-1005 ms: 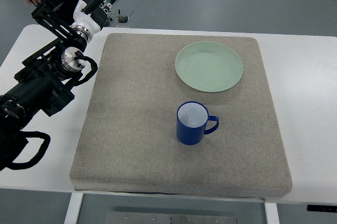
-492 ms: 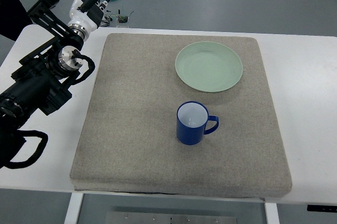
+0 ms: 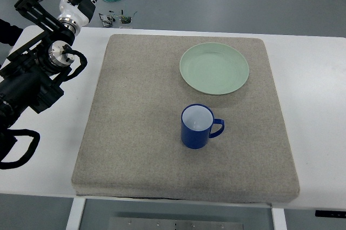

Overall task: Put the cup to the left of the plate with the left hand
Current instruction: 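Raise the left hand and swing it toward the pad, then reach the open left hand across the pad toward the blue mug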

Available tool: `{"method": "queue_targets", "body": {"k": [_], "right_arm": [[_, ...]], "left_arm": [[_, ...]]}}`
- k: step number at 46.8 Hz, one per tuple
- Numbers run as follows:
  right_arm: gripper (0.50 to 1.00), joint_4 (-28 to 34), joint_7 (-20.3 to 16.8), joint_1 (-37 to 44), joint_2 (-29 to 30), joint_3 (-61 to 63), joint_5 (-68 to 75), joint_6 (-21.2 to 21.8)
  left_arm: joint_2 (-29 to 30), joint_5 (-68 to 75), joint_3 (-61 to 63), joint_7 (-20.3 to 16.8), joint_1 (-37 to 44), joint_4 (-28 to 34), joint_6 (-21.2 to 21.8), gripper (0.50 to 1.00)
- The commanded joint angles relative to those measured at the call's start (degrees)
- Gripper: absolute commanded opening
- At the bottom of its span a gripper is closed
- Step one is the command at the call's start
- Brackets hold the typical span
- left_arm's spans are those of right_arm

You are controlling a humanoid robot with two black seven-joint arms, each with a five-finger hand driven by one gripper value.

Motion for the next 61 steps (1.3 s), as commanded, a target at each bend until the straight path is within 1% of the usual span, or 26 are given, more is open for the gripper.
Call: {"method": "queue_targets", "body": {"k": [1,9,20,23,32,39,43,48,52,61], "right_arm": [[0.934,0.00,0.00,0.00,0.00,0.00,-0.01,0.00],[0.934,0.00,0.00,0.00,0.00,0.00,0.08,0.00],[0.934,0.00,0.00,0.00,0.00,0.00,-0.01,0.00],[0.934,0.00,0.00,0.00,0.00,0.00,-0.01,0.00],[0.934,0.00,0.00,0.00,0.00,0.00,-0.01,0.00],[0.934,0.00,0.00,0.00,0.00,0.00,-0.01,0.00],[0.934,0.00,0.00,0.00,0.00,0.00,-0.01,0.00],[0.934,0.00,0.00,0.00,0.00,0.00,-0.01,0.00],[0.934,0.00,0.00,0.00,0.00,0.00,0.08,0.00],[0.934,0.00,0.00,0.00,0.00,0.00,-0.01,0.00]], "left_arm": [[1.31,-0.01,0.03,0.15,0.28,-1.80,0.18,0.996],[5.79,0.08,1.26,0.23,0.80,-9.35,0.26,0.994],[15.11,0.08,16.37,0.23,-0.07,-23.15,-0.87,0.994],[17.66,0.08,19.54,0.15,-0.42,-26.32,-2.98,0.994],[24.25,0.87,30.08,0.15,-4.90,-34.49,-10.80,0.994],[27.50,7.01,35.72,0.15,-7.11,-41.26,-15.81,0.994],[30.05,12.37,35.89,0.06,-7.02,-46.18,-17.75,0.994],[32.86,18.61,35.89,0.06,-6.32,-51.54,-17.93,0.994],[34.45,22.22,35.98,-0.03,-5.35,-53.66,-17.93,0.994],[35.33,25.74,35.98,-0.55,-1.66,-53.93,-17.84,0.994]]}}
